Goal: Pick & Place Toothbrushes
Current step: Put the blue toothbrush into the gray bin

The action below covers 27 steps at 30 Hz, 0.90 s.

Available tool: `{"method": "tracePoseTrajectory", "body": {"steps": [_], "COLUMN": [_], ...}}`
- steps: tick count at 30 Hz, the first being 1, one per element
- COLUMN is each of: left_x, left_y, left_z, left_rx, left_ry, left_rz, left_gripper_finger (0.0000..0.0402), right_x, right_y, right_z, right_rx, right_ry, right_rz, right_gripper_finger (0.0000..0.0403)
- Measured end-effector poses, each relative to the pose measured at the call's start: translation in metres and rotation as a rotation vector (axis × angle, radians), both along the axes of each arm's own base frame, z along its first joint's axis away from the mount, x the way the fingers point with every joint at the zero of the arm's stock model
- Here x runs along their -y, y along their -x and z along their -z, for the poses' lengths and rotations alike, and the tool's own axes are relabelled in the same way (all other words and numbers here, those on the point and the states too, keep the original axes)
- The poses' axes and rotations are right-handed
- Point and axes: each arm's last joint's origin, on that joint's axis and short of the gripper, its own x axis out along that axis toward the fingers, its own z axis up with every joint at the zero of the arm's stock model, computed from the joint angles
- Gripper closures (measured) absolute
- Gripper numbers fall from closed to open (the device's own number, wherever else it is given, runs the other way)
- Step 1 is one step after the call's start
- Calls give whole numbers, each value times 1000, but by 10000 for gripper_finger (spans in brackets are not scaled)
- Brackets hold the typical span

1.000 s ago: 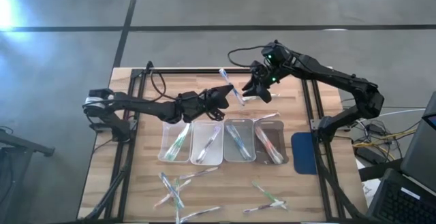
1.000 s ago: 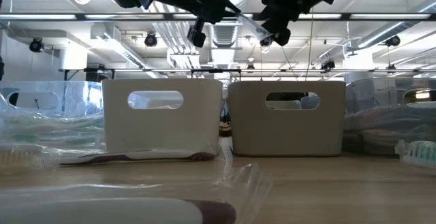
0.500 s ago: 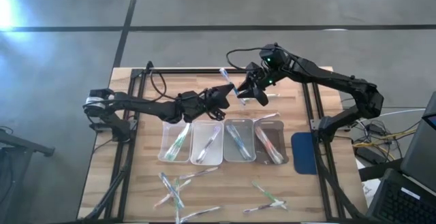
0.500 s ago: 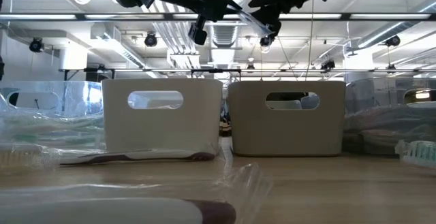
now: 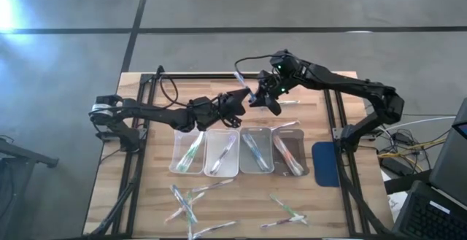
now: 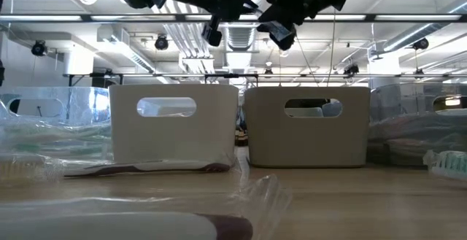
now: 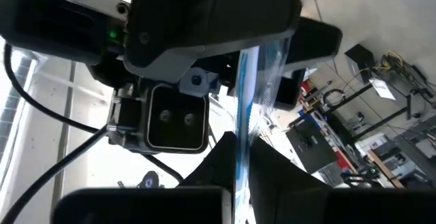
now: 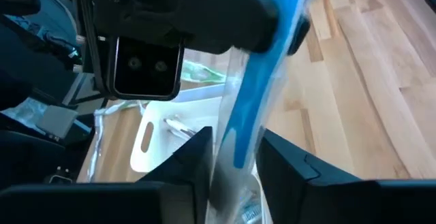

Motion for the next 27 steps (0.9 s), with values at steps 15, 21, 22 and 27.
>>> {"method": "tracePoseTrajectory", "body": {"steps": [15, 21, 22, 27], "left_x": [1, 5, 6, 6], "left_y": [0, 0, 0, 3], "left_z": [2, 7, 8, 9], "left_rx": [20, 107, 136, 402], "left_ry": [65, 250, 294, 658], "left_rz": [1, 39, 47, 30], "left_gripper_finger": [332, 295, 287, 239], "right_x": [3, 7, 7, 6], "right_y": [4, 19, 23, 43], "right_z": [-2, -14, -18, -33], "right_rx": [-2, 15, 23, 34], "right_ry": [18, 29, 34, 79], "right_rz": [-2, 30, 38, 86], "right_gripper_finger": [389, 387, 387, 390]}}
